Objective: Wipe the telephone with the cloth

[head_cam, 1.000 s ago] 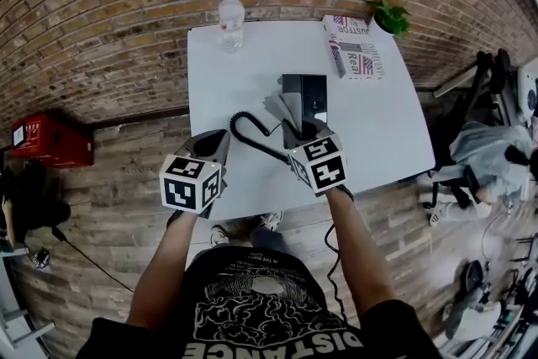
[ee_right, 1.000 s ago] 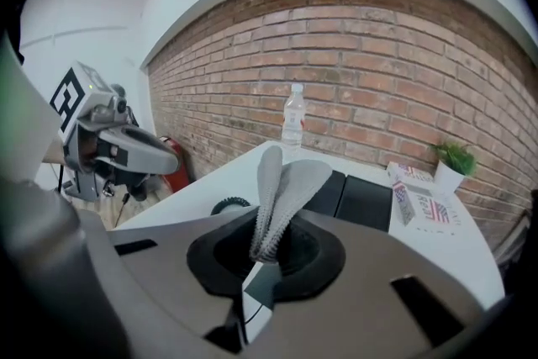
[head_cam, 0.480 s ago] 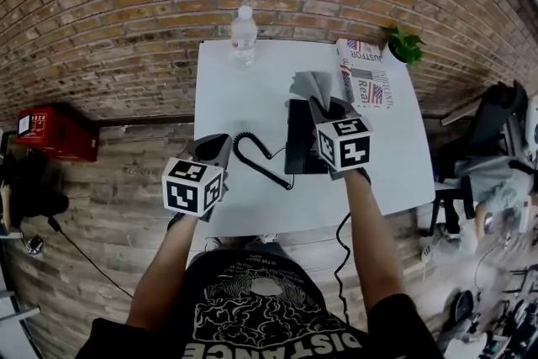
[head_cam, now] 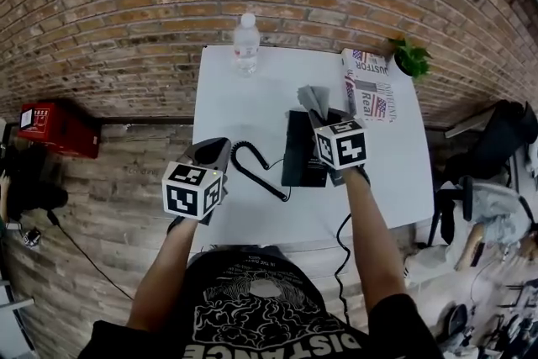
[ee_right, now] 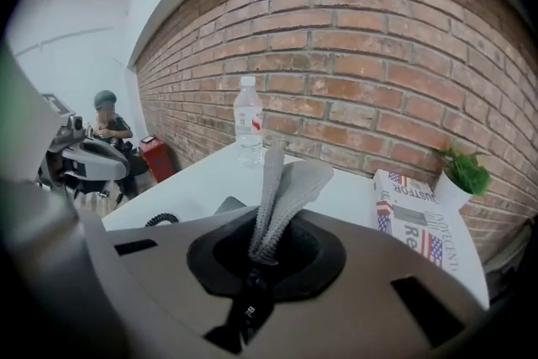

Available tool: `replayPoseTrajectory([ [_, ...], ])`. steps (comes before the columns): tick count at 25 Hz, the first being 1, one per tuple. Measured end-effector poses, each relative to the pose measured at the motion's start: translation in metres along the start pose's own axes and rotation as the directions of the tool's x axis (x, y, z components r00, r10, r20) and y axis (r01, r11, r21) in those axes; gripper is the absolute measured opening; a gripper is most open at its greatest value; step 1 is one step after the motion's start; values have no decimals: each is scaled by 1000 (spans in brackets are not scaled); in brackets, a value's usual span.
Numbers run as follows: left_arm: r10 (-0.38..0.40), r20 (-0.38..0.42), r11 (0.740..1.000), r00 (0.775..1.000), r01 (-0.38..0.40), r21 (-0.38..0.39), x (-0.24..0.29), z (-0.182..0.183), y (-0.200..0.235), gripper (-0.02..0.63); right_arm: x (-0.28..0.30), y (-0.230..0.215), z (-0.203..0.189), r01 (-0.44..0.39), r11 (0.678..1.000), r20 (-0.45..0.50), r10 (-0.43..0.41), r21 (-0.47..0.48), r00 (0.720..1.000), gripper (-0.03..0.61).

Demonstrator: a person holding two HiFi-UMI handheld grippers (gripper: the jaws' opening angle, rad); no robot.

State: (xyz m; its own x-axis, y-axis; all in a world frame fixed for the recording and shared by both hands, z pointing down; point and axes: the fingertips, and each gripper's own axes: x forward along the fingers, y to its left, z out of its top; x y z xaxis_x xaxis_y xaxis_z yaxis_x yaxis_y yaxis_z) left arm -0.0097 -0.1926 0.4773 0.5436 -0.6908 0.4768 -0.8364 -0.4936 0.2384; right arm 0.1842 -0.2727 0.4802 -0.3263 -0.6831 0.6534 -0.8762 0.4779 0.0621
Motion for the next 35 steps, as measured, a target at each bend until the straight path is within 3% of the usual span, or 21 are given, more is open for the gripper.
replayPoseTrajectory([
  [12,37,-3,999,999,-37,-17,-9,-6,10,6,13,26,11,-124,990,-47,122,-61,991,12],
  [24,66,14,997,998,-66,-41,-30,-8,24,6,22,64,21,-180,977,-62,174,-111,983,12],
  [35,4,36,1000,999,-4,1,-35,6,10,6,-20,78,46,-94,993,109,101,-70,989,12],
])
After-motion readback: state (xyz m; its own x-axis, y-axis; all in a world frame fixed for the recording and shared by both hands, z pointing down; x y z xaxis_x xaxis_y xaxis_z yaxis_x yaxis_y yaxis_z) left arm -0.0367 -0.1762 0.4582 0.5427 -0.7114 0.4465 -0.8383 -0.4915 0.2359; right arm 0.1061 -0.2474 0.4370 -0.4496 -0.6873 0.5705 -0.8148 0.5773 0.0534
